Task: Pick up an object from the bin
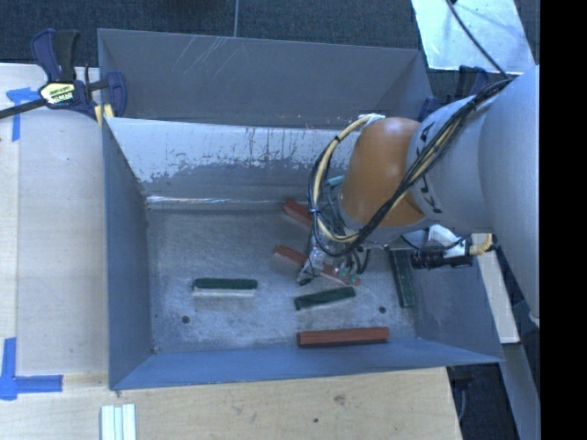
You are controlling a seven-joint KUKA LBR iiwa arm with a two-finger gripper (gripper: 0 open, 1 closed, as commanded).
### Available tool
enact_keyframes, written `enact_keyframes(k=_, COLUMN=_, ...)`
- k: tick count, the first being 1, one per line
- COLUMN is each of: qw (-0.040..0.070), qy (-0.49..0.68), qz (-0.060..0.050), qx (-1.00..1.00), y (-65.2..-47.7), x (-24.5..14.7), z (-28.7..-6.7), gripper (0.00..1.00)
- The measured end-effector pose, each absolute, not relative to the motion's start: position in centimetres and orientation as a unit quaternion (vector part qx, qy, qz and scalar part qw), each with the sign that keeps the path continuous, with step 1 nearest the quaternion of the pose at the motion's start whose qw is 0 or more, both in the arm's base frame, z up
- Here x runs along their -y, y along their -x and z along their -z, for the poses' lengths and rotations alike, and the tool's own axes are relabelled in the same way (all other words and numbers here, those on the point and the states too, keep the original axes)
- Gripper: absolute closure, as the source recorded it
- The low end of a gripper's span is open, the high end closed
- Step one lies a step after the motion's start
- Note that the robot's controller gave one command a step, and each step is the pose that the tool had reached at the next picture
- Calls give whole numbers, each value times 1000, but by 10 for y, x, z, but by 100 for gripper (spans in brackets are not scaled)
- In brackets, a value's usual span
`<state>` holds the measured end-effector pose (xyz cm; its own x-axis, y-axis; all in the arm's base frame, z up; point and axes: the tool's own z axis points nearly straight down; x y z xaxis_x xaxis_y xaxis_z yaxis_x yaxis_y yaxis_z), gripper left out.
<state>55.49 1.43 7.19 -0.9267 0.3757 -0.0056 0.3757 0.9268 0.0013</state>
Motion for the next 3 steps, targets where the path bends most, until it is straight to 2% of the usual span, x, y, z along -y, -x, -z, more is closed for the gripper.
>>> enact_keyframes(k=1, qw=2, qy=-190, qz=0, qx=-982, y=-556, x=-14, z=-73, gripper=100)
enact_keyframes(k=3, qw=4, qy=-187, qz=-1, qx=-982, y=-560, x=-13, z=-173, gripper=100)
